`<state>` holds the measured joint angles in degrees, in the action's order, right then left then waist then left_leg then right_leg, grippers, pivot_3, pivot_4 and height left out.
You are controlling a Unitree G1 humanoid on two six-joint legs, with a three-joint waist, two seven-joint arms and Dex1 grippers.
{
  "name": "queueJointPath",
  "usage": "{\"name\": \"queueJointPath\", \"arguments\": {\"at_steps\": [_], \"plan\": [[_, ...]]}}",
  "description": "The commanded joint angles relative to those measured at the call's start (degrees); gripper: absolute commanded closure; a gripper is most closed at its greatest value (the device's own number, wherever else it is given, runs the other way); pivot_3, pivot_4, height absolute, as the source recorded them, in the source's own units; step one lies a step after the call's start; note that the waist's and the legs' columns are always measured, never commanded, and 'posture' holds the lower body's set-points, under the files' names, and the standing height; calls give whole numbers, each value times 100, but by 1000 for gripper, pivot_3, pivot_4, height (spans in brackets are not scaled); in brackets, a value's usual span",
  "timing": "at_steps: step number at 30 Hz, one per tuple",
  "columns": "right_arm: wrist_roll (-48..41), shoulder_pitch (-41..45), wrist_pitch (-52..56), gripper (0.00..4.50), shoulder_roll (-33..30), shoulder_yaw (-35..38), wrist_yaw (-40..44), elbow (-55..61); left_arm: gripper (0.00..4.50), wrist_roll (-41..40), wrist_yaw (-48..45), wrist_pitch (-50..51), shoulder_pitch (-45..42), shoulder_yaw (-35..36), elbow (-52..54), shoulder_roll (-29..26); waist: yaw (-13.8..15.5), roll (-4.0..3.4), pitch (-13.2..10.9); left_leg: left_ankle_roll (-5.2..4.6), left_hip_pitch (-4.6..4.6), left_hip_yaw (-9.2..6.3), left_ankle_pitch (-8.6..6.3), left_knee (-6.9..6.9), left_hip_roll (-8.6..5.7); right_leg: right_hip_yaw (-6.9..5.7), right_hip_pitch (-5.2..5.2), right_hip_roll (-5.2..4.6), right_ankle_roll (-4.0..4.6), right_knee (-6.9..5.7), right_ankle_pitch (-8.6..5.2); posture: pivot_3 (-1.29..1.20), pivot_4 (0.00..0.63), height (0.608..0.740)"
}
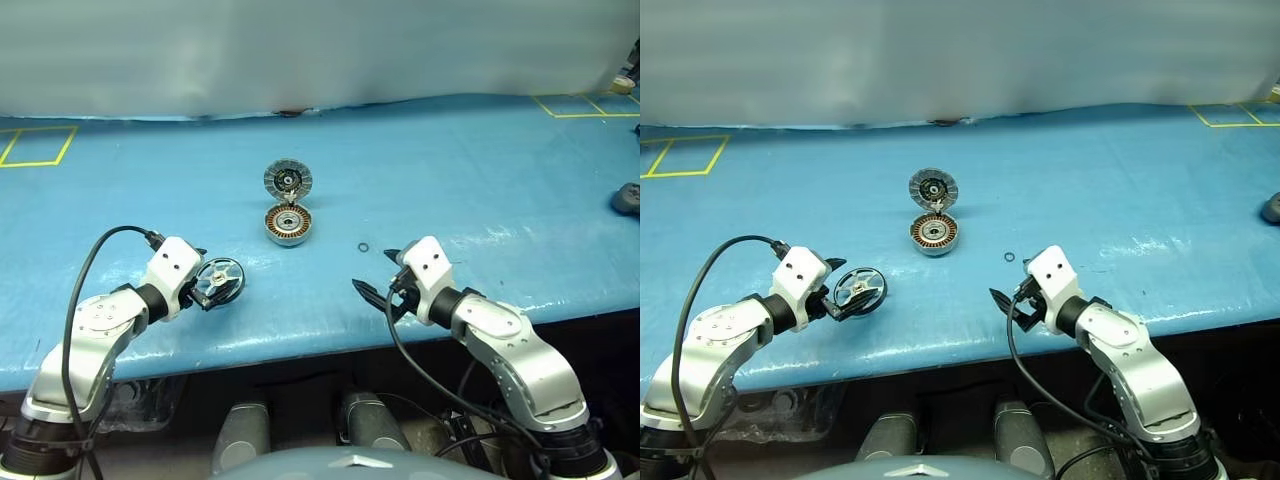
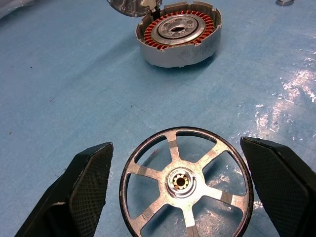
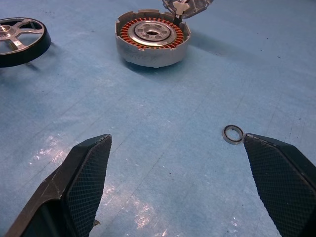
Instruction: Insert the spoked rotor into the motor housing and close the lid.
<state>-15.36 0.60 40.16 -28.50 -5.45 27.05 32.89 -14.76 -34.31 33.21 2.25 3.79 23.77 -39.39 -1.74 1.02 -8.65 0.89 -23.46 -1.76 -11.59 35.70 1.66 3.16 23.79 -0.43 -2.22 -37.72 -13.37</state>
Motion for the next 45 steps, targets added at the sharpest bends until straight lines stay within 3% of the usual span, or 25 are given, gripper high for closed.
{"name": "queueJointPath", "arguments": {"at_steps": [1, 9, 18, 34, 39, 45], "plan": [[22, -26, -262, 14, 53, 79, -32, 159, 8, -105, -21, -20, -94, 157, 121, 40, 2, 0, 0, 0, 0, 0, 0, 0, 0, 0, 0, 0, 0, 0, 0, 0, 150, 740], [-78, -86, -423, 14, 215, 176, -35, 84, 8, -196, -50, -96, -44, 195, 114, 83, -11, -5, 4, 0, 57, 6, 0, -33, 7, 4, -31, 6, 13, -3, -8, 0, 150, 740], [-161, -44, -459, 14, 210, 210, 51, 27, 8, -172, -131, -157, 6, 218, 108, 36, -20, 7, -4, -1, 8, 9, -2, -14, 2, 5, 0, 2, 8, -1, -6, 0, 150, 740], [-152, -55, -379, 14, 205, 182, 42, 53, 8, -152, -163, -159, -10, 201, 71, 36, -19, 7, -5, -2, 4, 8, -2, 4, 1, 5, -1, 0, 2, -5, -3, 0, 150, 740], [-130, 475, 38, 14, 62, -200, 213, 30, 8, -147, -164, -156, -11, 208, 60, 43, -44, 5, -7, -2, 2, 9, -2, 12, 2, 5, -1, 0, -1, -7, 0, 0, 150, 740], [-2, 1780, 447, 14, -98, -1000, 717, -484, 8, -155, -159, -182, 27, 235, 94, 60, -43, 5, -7, -2, 3, 6, -2, 16, 3, 2, -1, 3, -1, -10, 1, 0, 150, 740]]}}
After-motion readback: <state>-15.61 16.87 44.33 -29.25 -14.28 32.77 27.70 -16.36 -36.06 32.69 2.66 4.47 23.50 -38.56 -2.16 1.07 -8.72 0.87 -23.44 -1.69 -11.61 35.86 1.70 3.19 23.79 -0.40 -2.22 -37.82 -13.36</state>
